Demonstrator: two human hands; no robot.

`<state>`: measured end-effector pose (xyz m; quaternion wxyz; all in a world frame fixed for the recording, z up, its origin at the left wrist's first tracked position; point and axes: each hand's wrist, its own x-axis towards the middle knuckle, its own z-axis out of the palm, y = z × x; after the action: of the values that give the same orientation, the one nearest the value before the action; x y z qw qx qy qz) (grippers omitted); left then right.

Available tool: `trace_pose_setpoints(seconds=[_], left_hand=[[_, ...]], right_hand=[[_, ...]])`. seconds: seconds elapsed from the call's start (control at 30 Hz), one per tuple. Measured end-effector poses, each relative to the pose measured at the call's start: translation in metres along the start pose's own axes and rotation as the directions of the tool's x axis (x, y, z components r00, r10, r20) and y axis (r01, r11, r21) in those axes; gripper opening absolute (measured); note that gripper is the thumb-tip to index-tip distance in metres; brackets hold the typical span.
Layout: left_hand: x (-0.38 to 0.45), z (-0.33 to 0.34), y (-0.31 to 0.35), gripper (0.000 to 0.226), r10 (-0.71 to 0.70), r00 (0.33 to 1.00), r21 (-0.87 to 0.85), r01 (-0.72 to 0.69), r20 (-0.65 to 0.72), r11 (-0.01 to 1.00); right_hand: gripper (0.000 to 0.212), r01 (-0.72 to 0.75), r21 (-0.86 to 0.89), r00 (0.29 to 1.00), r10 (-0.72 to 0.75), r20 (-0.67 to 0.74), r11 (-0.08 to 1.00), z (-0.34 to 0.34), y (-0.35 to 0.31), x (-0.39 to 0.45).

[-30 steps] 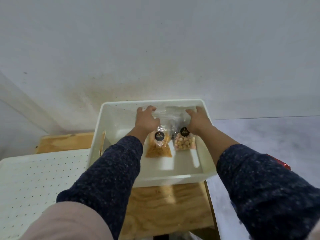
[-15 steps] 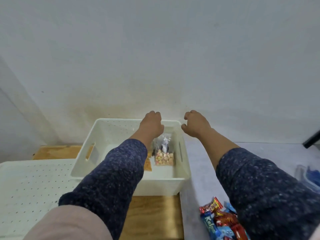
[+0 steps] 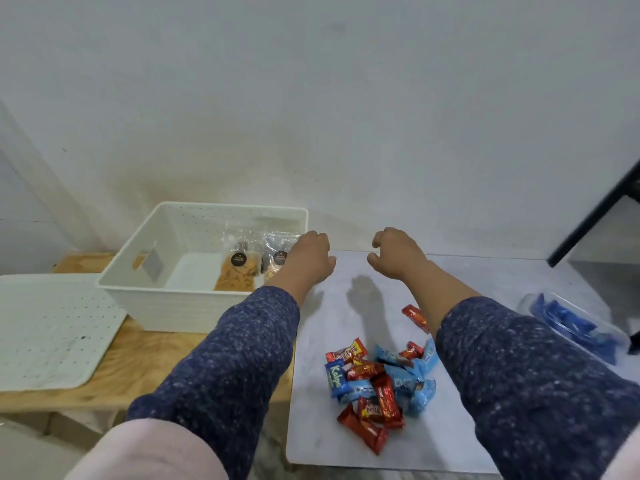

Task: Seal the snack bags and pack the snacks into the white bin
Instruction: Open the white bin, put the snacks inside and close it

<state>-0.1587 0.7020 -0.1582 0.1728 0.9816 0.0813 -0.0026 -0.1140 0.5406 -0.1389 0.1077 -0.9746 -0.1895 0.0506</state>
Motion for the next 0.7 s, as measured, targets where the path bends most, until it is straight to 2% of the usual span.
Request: trace_pose_setpoints(seconds=[0.47, 0.7], left_hand=[[-0.022, 0.012, 0.042, 0.04, 0.072, 0.997, 0.033, -0.073, 0.035, 0.997], [-0.031, 0.029, 0.057, 0.042, 0.111, 0.988, 0.071, -0.119, 0.105, 0.99]], right_hand=[[0.042, -0.088, 0.025, 0.996, 0.088, -0.026, 0.996, -0.006, 0.036, -0.048], [0.046, -0.142, 0.034, 0.989, 0.143, -0.032, 0.989, -0.002, 0.055, -0.073]])
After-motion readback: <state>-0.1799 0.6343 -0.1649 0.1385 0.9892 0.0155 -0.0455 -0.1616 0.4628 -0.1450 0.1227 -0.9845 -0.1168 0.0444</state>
